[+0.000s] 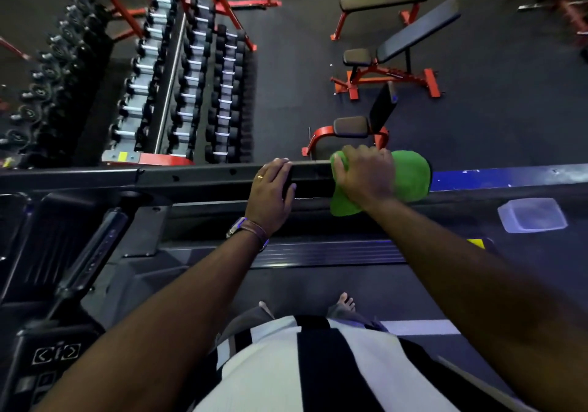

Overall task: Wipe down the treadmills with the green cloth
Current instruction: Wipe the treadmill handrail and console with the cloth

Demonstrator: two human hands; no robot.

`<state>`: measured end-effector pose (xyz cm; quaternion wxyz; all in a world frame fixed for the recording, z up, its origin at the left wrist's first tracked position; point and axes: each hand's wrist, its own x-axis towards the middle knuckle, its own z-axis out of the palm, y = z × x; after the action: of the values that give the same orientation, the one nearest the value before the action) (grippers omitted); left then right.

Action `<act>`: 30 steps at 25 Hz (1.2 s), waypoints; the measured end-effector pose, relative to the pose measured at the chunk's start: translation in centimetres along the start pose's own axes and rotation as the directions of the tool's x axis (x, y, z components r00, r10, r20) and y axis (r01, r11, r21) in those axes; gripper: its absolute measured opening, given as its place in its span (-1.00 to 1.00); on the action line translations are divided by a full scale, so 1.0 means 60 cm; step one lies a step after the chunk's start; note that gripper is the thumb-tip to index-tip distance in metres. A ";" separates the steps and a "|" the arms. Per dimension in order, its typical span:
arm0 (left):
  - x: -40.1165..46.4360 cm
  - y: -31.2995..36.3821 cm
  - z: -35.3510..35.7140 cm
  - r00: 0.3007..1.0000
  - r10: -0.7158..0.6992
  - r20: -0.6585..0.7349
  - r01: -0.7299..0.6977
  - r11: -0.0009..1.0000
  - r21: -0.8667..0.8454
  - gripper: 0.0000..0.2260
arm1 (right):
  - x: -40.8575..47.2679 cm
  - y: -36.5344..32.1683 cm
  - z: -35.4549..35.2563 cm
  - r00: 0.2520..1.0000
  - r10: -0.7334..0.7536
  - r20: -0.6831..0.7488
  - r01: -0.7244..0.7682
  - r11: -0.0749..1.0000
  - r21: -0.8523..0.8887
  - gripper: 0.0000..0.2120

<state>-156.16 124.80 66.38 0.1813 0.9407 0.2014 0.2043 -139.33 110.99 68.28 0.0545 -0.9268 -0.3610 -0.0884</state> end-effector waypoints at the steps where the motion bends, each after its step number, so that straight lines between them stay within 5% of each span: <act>1: 0.002 0.003 -0.001 1.000 -0.008 0.000 0.008 1.000 0.002 -0.63 | 0.014 -0.032 -0.004 0.997 0.073 0.038 -0.073 0.997 0.000 -0.57; 6: 0.001 0.003 -0.001 1.000 -0.023 0.002 0.023 1.000 -0.017 -0.62 | -0.023 -0.012 0.013 0.923 -0.376 -0.084 0.382 0.921 0.078 -0.60; 10: 0.005 0.004 -0.002 0.998 -0.059 -0.012 0.059 0.997 -0.039 -0.63 | 0.029 -0.008 -0.016 0.988 0.004 0.157 -0.010 0.999 0.042 -0.50; 12: 0.004 0.007 -0.001 0.996 -0.091 -0.017 0.090 0.995 -0.047 -0.62 | 0.063 -0.041 -0.024 0.944 -0.076 0.322 0.045 0.994 0.103 -0.41; 15: 0.004 0.008 -0.005 0.996 -0.089 0.000 0.089 0.995 -0.053 -0.62 | 0.057 0.011 -0.042 0.878 -0.363 0.311 0.296 0.924 0.242 -0.43; 17: 0.006 0.007 -0.008 0.994 -0.111 0.003 0.111 0.991 -0.081 -0.63 | 0.065 0.069 -0.050 0.879 -0.227 0.420 0.158 0.969 0.192 -0.42; 19: 0.010 0.012 -0.007 0.989 -0.149 -0.010 0.147 0.983 -0.113 -0.63 | 0.103 0.081 -0.041 0.758 -0.044 0.651 -0.082 0.983 0.163 -0.46; 21: 0.012 0.015 -0.003 0.983 -0.181 -0.028 0.176 0.975 -0.135 -0.63 | 0.143 0.054 -0.029 0.534 -0.163 0.829 -0.141 0.950 0.278 -0.62; 23: 0.011 0.018 0.000 0.980 -0.198 -0.022 0.193 0.971 -0.140 -0.62 | 0.165 0.009 -0.012 0.454 -0.244 0.857 -0.128 0.934 0.333 -0.64; 26: 0.014 0.013 -0.003 0.980 -0.195 -0.025 0.191 0.974 -0.120 -0.61 | 0.135 -0.038 -0.014 0.643 -0.346 0.683 0.143 0.930 0.337 -0.42; 28: 0.014 0.015 -0.003 0.982 -0.188 -0.037 0.182 0.977 -0.114 -0.61 | 0.075 -0.011 -0.015 0.859 -0.401 0.318 0.330 0.909 0.254 -0.42; 30: 0.014 0.015 -0.001 0.978 -0.199 -0.054 0.193 0.975 -0.109 -0.61 | -0.007 0.027 0.011 0.884 -0.466 -0.015 0.467 0.883 0.053 -0.48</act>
<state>-155.23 124.41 67.10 0.2423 0.8985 0.2880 0.2257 -138.48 109.62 67.51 0.0575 -0.8109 -0.5754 -0.0895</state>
